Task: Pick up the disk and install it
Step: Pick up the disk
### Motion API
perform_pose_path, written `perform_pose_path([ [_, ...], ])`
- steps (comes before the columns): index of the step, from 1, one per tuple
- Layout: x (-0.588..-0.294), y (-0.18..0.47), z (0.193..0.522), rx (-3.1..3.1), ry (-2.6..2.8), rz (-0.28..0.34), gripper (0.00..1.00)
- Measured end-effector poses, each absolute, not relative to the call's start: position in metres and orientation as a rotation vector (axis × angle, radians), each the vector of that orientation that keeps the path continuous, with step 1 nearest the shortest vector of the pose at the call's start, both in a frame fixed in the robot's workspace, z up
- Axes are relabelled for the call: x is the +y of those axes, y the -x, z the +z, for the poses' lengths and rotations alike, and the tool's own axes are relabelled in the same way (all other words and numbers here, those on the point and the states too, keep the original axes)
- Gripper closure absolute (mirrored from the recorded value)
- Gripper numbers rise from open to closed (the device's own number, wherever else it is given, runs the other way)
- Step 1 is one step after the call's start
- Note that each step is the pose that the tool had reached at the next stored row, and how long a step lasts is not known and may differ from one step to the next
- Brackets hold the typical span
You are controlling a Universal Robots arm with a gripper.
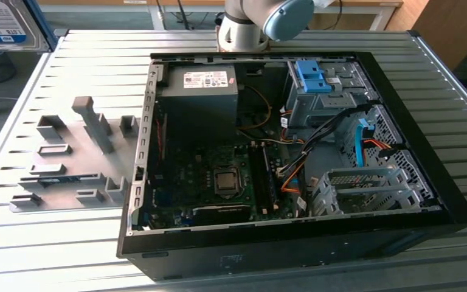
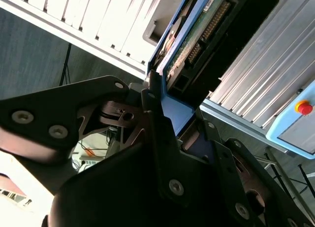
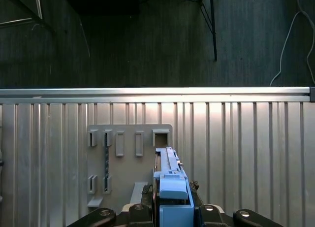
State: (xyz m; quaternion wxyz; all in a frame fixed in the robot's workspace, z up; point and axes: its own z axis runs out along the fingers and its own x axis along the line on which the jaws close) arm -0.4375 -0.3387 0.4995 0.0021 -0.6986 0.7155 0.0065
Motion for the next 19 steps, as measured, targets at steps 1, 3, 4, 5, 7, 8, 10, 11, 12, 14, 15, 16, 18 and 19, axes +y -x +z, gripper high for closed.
perform_pose_path([
  [1,-0.339,0.437,0.500,2.245,2.192,0.020,0.63],
  [3,-0.339,0.437,0.502,2.245,2.192,0.020,0.63],
  [4,-0.339,0.437,0.503,2.245,2.192,0.020,0.63],
  [5,-0.339,0.437,0.505,2.245,2.192,0.020,0.63],
  [7,-0.339,0.437,0.507,2.245,2.192,0.020,0.63],
  [8,-0.339,0.438,0.508,2.245,2.192,0.020,0.63],
  [10,-0.339,0.438,0.511,2.245,2.192,0.020,0.63],
  [11,-0.339,0.437,0.512,2.245,2.192,0.020,0.63],
  [12,-0.339,0.437,0.514,2.245,2.192,0.020,0.63],
  [14,-0.339,0.437,0.516,2.245,2.192,0.020,0.63],
  [15,-0.339,0.437,0.517,2.245,2.192,0.020,0.63],
  [16,-0.339,0.437,0.519,2.245,2.192,0.020,0.63],
  [18,-0.339,0.437,0.521,2.245,2.192,0.020,0.63],
  [19,-0.339,0.438,0.522,2.245,2.192,0.020,0.63],
])
